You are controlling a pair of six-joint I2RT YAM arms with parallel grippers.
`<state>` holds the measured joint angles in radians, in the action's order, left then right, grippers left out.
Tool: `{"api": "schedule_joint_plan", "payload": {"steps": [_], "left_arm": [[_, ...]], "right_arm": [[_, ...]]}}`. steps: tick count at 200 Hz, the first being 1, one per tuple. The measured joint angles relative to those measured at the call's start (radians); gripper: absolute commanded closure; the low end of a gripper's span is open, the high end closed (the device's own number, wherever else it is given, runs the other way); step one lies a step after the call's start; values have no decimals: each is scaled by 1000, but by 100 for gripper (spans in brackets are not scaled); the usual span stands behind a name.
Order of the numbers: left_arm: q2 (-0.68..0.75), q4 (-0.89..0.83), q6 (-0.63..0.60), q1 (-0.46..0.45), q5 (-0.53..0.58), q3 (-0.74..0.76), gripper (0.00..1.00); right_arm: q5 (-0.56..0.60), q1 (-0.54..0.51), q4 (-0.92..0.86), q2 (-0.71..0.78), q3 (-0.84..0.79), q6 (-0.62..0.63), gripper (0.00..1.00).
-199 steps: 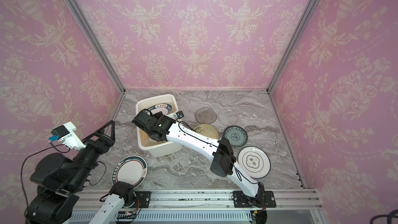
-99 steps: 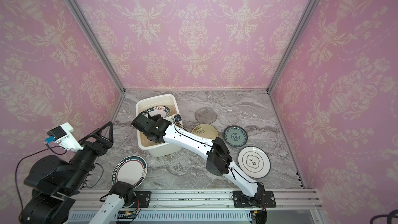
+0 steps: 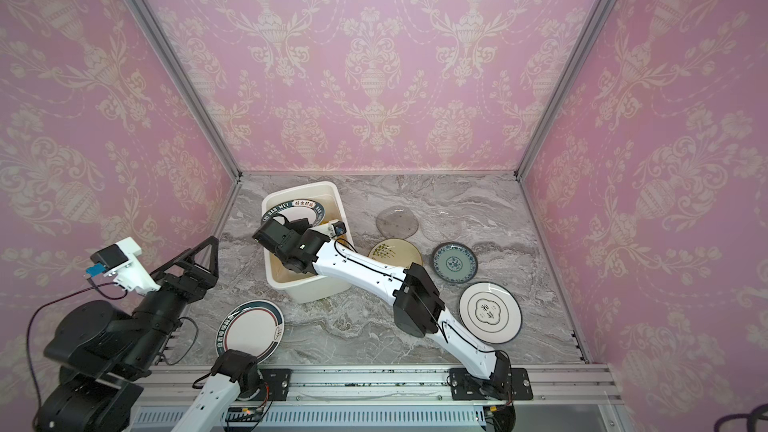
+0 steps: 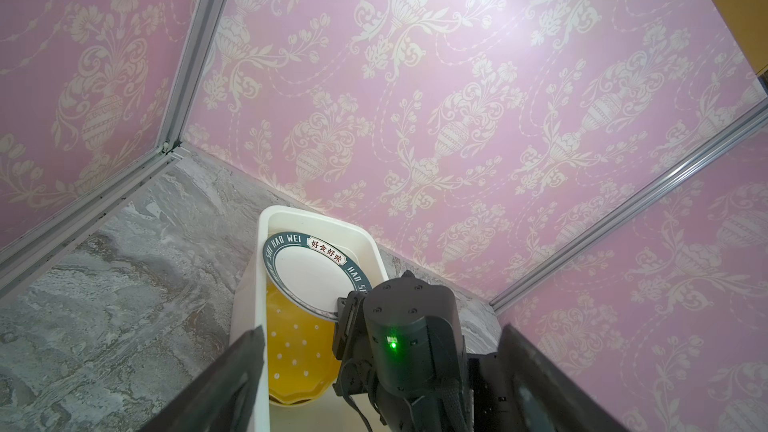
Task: Place the plates into the plastic bin on the countertop
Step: 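Lower the upright green-rimmed plate down onto the yellow plate with the right gripper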
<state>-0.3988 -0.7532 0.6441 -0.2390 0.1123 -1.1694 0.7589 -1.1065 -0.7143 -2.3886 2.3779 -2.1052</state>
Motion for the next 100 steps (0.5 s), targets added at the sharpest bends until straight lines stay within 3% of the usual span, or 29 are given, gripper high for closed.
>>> {"api": "schedule_joint_plan", "payload": {"steps": [100], "left_arm": [[0, -6, -4, 0, 0, 0, 10]], "right_arm": [[-12, 13, -67, -6, -48, 3, 100]]}}
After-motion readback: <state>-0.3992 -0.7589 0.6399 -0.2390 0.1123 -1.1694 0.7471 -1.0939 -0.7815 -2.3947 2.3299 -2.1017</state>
